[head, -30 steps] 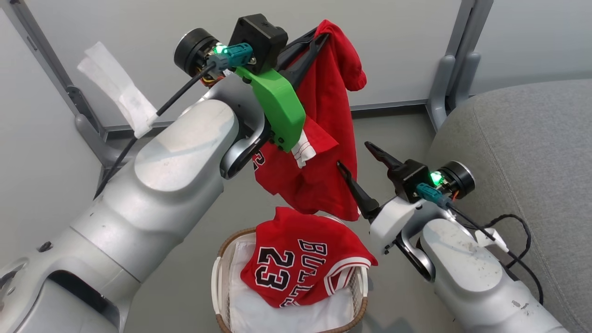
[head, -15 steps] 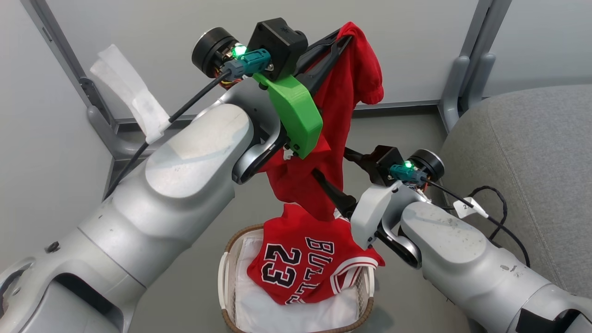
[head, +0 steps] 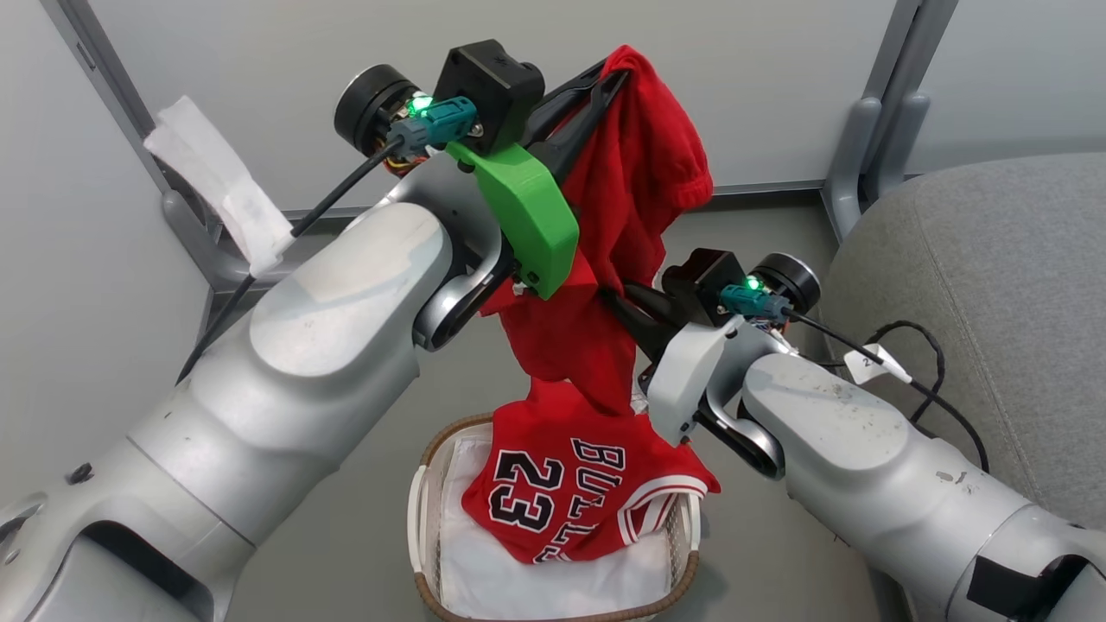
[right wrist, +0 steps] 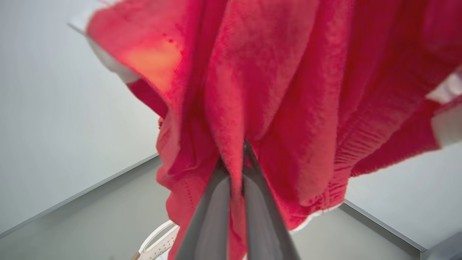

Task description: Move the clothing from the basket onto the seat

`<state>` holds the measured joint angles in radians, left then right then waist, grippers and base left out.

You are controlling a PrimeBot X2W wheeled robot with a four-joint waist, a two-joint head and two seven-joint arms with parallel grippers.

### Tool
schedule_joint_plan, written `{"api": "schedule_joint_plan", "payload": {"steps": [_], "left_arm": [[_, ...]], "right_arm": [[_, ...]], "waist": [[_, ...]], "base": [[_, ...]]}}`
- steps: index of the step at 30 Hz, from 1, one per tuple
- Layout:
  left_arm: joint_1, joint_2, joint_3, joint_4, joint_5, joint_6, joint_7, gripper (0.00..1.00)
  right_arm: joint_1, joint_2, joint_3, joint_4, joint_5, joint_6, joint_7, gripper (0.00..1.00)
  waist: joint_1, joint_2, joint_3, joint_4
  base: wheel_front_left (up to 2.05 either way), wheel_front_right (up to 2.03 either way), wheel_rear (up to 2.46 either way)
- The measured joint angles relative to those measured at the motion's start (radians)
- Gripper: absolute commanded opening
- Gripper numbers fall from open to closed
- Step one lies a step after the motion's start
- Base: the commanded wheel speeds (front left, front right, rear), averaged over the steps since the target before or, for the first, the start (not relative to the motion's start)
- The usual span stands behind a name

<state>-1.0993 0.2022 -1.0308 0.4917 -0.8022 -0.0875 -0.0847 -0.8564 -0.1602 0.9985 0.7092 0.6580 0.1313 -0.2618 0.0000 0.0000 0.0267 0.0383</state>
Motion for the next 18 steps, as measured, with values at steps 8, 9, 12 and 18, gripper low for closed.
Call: {"api": "schedule_joint_plan", "payload": {"steps": [8, 9, 12, 18], "left_arm": [[0.035, 0.032, 0.021, 0.050, -0.024, 0.016, -0.010, 0.20], [0.042, 0.035, 0.023, 0.059, -0.026, 0.017, -0.016, 0.49], [0.064, 0.041, 0.030, 0.080, -0.033, 0.023, -0.043, 1.00], [0.131, 0.043, 0.028, 0.117, -0.055, 0.016, -0.086, 1.00]], "right_arm": [[0.023, -0.034, -0.074, -0.053, -0.036, 0.000, 0.000, 0.00], [0.029, -0.041, -0.085, -0.060, -0.040, 0.000, 0.000, 0.00], [0.039, -0.053, -0.122, -0.079, -0.054, 0.000, 0.000, 0.00], [0.059, -0.079, -0.208, -0.094, -0.074, 0.000, 0.000, 0.00]], "waist": [[0.0000, 0.0000, 0.003, -0.016], [0.0000, 0.0000, 0.004, -0.020], [0.0000, 0.0000, 0.007, -0.033], [0.0000, 0.0000, 0.014, -0.061]], "base": [[0.00, 0.00, 0.00], [0.00, 0.00, 0.00], [0.00, 0.00, 0.00], [0.00, 0.00, 0.00]]}}
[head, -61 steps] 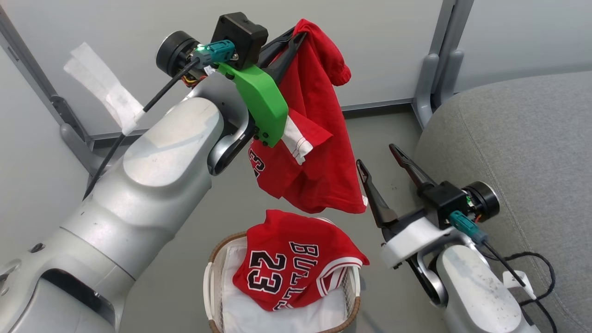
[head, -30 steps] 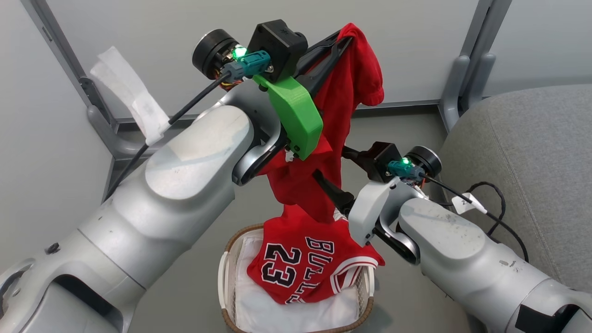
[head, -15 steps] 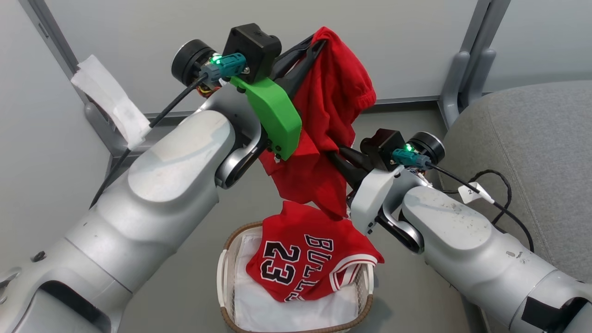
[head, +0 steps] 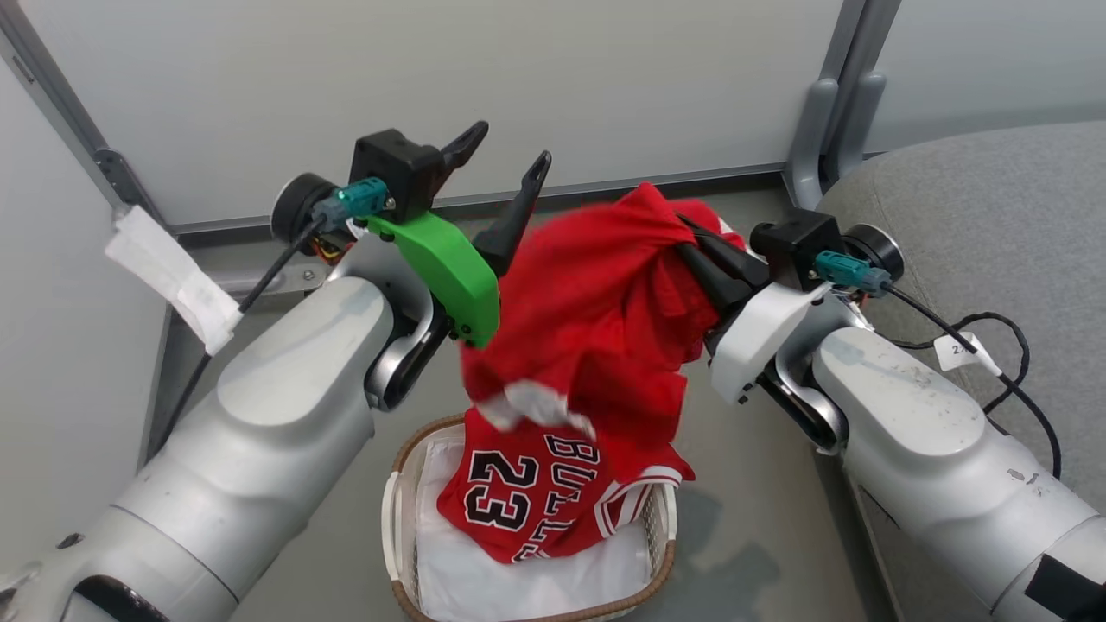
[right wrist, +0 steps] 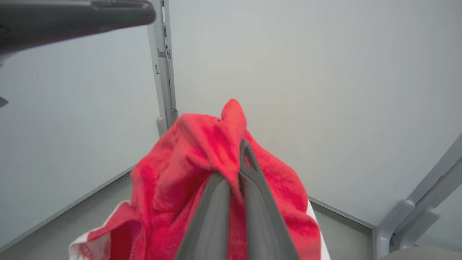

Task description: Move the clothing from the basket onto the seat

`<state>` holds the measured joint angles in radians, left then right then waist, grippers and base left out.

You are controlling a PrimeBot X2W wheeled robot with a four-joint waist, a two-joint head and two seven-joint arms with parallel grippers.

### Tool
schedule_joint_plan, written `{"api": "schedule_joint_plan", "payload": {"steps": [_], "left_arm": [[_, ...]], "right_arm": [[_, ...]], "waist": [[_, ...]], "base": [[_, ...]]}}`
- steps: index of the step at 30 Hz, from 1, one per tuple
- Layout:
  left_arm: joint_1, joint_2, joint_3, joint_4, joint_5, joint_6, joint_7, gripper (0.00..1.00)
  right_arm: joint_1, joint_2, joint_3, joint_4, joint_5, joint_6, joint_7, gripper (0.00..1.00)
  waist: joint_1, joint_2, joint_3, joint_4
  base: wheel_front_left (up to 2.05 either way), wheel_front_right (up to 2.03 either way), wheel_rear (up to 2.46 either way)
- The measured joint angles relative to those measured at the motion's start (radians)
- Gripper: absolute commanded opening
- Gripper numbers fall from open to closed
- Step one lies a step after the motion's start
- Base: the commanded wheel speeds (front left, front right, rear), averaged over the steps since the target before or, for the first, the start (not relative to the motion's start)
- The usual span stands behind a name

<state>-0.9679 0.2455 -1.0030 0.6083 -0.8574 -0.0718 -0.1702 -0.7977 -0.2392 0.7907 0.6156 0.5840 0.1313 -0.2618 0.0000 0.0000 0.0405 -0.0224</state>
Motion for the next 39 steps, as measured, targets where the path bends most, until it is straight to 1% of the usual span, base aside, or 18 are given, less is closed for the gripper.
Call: {"api": "schedule_joint_plan", "payload": {"steps": [6, 13, 20, 25, 32, 37, 39], "left_arm": [[0.075, -0.019, -0.021, 0.007, 0.005, -0.006, -0.049, 1.00], [0.163, -0.053, -0.042, -0.009, 0.014, -0.006, -0.077, 1.00], [0.217, -0.069, -0.038, -0.036, 0.038, 0.010, -0.087, 1.00], [0.239, -0.067, -0.028, -0.057, 0.059, 0.022, -0.091, 1.00], [0.255, -0.062, -0.026, -0.081, 0.088, 0.030, -0.092, 1.00], [0.262, -0.063, -0.035, -0.095, 0.109, 0.031, -0.094, 1.00], [0.262, -0.063, -0.039, -0.100, 0.112, 0.033, -0.094, 1.00]], "right_arm": [[0.015, -0.030, -0.090, -0.009, -0.028, 0.000, 0.000, 0.00], [0.051, -0.073, -0.168, -0.011, -0.058, 0.000, 0.000, 0.00], [0.064, -0.096, -0.225, -0.033, -0.095, 0.000, 0.000, 0.00], [0.076, -0.099, -0.261, -0.063, -0.121, 0.000, 0.000, 0.00], [0.124, -0.121, -0.323, -0.098, -0.156, 0.000, 0.000, 0.00], [0.169, -0.134, -0.369, -0.133, -0.172, 0.000, 0.000, 0.00], [0.177, -0.138, -0.380, -0.139, -0.180, 0.000, 0.000, 0.00]], "waist": [[0.0000, 0.0000, 0.008, -0.035], [0.0000, 0.0000, 0.018, -0.099], [0.0000, 0.0000, 0.032, -0.193], [0.0000, 0.0000, 0.047, -0.272], [0.0000, 0.0000, 0.072, -0.373], [0.0000, 0.0000, 0.097, -0.433], [0.0000, 0.0000, 0.109, -0.442]], "base": [[0.00, 0.00, 0.00], [0.00, 0.00, 0.00], [0.00, 0.00, 0.00], [0.00, 0.00, 0.00], [0.00, 0.00, 0.00], [0.00, 0.00, 0.00], [0.00, 0.00, 0.00]]}}
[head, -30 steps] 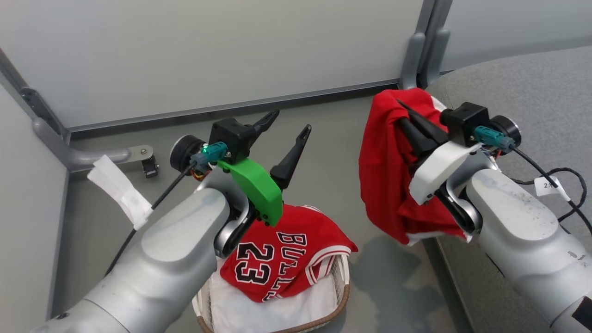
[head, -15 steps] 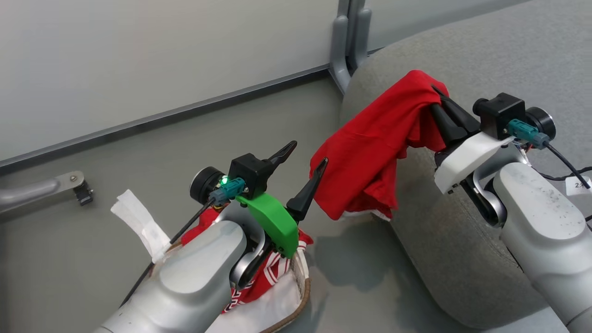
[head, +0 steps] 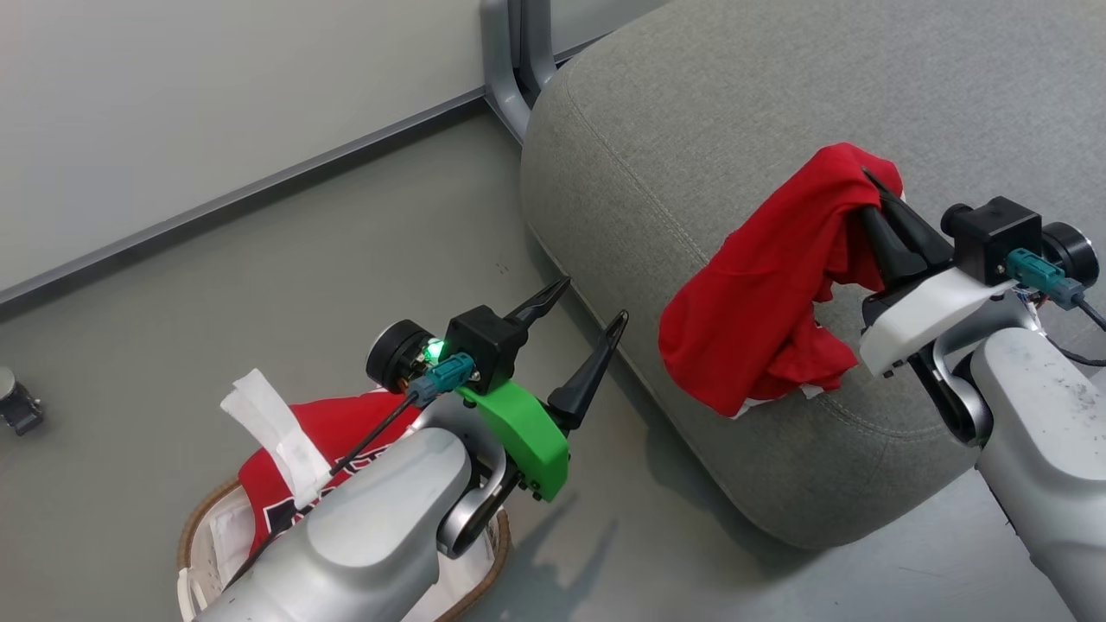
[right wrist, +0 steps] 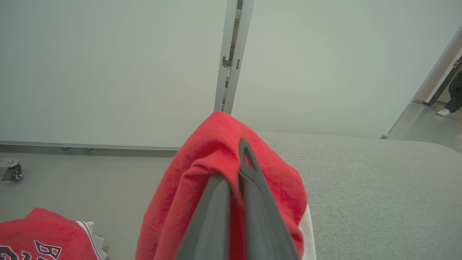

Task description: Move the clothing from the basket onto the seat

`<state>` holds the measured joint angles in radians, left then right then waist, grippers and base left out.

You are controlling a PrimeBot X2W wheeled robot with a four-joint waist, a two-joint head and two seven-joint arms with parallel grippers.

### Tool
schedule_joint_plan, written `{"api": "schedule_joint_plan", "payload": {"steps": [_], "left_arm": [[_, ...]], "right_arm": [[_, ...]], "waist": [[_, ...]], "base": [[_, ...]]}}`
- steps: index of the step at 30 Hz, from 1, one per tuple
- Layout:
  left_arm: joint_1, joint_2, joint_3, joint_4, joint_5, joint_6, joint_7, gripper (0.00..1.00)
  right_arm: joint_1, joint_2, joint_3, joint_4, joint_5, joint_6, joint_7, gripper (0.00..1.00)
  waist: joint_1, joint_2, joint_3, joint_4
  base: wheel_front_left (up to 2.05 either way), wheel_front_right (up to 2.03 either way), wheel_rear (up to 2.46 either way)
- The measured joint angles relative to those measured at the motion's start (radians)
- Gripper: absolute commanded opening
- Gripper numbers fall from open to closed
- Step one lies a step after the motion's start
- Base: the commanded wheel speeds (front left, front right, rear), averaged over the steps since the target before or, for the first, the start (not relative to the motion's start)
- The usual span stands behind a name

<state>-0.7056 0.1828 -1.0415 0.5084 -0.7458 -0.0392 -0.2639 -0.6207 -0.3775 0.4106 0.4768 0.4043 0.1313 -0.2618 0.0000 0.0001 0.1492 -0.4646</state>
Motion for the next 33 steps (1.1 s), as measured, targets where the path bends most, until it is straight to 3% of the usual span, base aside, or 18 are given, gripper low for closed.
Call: {"api": "schedule_joint_plan", "payload": {"steps": [8, 15, 22, 27, 33], "left_arm": [[-0.003, 0.006, -0.007, -0.019, 0.003, 0.006, 0.009, 1.00], [-0.049, 0.041, 0.004, -0.059, 0.028, 0.030, 0.016, 1.00], [-0.072, 0.080, 0.007, -0.135, 0.061, 0.063, 0.026, 1.00], [-0.094, 0.094, -0.005, -0.197, 0.087, 0.081, 0.040, 1.00], [-0.127, 0.104, -0.030, -0.280, 0.134, 0.098, 0.060, 1.00]], "right_arm": [[-0.007, 0.007, -0.052, 0.001, -0.021, 0.000, 0.000, 0.00], [-0.186, -0.016, -0.108, 0.042, -0.022, 0.000, 0.016, 0.00], [-0.436, -0.127, -0.142, 0.114, 0.005, 0.000, 0.096, 0.00], [-0.580, -0.244, -0.186, 0.160, -0.033, 0.000, 0.138, 0.00], [-0.683, -0.333, -0.232, 0.242, -0.132, 0.000, 0.135, 0.00]], "waist": [[0.0000, 0.0000, 0.048, 0.003], [0.0000, 0.0000, 0.109, 0.038], [0.0001, 0.0000, 0.195, 0.091], [0.0001, 0.0000, 0.263, 0.143], [0.0001, 0.0000, 0.352, 0.213]], "base": [[0.00, 0.00, 0.00], [0.00, 0.00, 0.00], [0.00, 0.00, 0.00], [0.00, 0.00, 0.00], [0.00, 0.00, 0.00]]}}
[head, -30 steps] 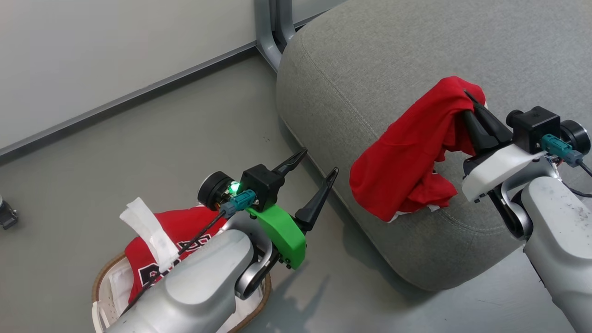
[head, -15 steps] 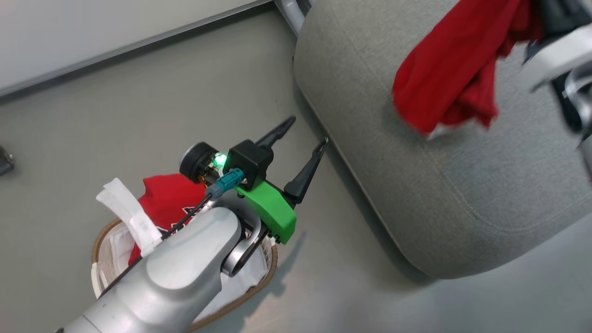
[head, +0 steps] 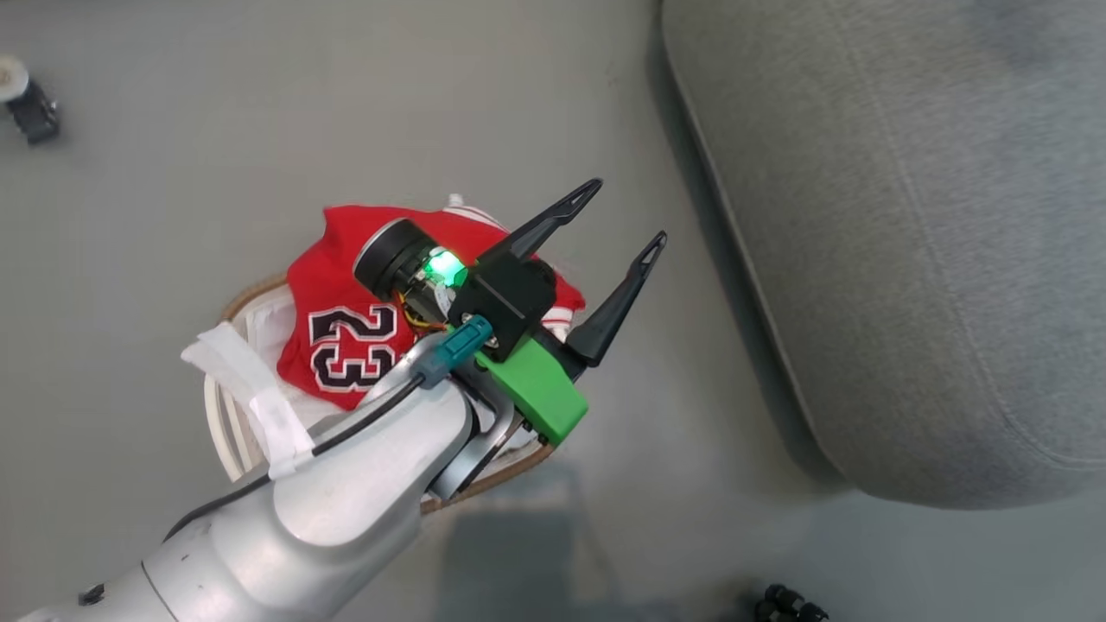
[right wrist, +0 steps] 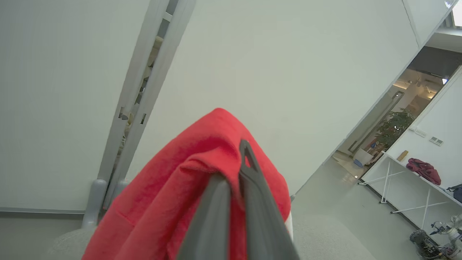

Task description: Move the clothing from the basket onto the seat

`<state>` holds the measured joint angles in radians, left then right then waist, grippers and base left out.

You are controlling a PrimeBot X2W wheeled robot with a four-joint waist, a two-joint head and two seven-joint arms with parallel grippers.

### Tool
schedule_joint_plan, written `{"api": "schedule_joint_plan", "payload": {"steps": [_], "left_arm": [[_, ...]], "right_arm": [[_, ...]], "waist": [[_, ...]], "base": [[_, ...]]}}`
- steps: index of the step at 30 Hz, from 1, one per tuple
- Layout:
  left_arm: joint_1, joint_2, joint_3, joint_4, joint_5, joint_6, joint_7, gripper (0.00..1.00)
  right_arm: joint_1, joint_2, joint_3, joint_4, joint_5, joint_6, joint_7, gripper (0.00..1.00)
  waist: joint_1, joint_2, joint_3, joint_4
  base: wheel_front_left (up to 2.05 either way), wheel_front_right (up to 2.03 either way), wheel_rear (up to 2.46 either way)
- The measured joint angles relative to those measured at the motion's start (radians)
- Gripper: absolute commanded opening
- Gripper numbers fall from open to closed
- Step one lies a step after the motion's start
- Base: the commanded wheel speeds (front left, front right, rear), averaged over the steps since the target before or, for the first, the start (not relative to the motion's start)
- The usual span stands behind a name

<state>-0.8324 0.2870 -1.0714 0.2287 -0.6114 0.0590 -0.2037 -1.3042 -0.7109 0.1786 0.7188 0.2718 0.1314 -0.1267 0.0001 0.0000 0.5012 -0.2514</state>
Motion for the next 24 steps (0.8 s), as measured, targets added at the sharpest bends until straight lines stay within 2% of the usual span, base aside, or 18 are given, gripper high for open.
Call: {"api": "schedule_joint_plan", "payload": {"steps": [2, 7, 16, 17, 18, 19, 24], "left_arm": [[-0.009, 0.000, -0.005, -0.020, 0.009, 0.003, 0.002, 1.00], [-0.012, 0.002, -0.020, -0.045, 0.023, 0.012, 0.010, 1.00], [-0.019, 0.018, -0.026, -0.061, 0.024, 0.020, 0.029, 1.00], [-0.019, 0.019, -0.026, -0.062, 0.024, 0.020, 0.032, 1.00], [-0.019, 0.020, -0.027, -0.062, 0.024, 0.020, 0.033, 1.00], [-0.019, 0.020, -0.027, -0.062, 0.024, 0.021, 0.033, 1.00], [-0.020, 0.024, -0.027, -0.057, 0.023, 0.021, 0.033, 1.00]], "right_arm": [[-0.002, 0.009, -0.041, 0.050, -0.012, 0.000, -0.019, 0.00], [0.032, 0.080, -0.135, 0.205, -0.062, 0.000, -0.074, 0.00], [0.085, 0.189, -0.186, 0.370, -0.125, 0.000, -0.114, 0.00], [0.093, 0.194, -0.179, 0.380, -0.144, 0.000, -0.119, 0.22], [0.097, 0.198, -0.181, 0.387, -0.147, 0.000, -0.121, 0.53], [0.100, 0.203, -0.188, 0.396, -0.146, 0.000, -0.123, 1.00], [0.128, 0.238, -0.189, 0.408, -0.138, 0.000, -0.132, 1.00]], "waist": [[0.0000, 0.0000, 0.029, 0.019], [0.0001, 0.0000, 0.093, 0.068], [0.0001, 0.0000, 0.163, 0.112], [0.0000, 0.0000, 0.167, 0.111], [0.0000, 0.0000, 0.168, 0.109], [0.0000, 0.0000, 0.169, 0.106], [0.0000, 0.0000, 0.161, 0.088]], "base": [[0.00, 0.00, 0.00], [0.00, 0.00, 0.00], [0.00, 0.00, 0.00], [0.00, 0.00, 0.00], [0.00, 0.00, 0.00], [0.00, 0.00, 0.00], [0.00, 0.00, 0.00]]}}
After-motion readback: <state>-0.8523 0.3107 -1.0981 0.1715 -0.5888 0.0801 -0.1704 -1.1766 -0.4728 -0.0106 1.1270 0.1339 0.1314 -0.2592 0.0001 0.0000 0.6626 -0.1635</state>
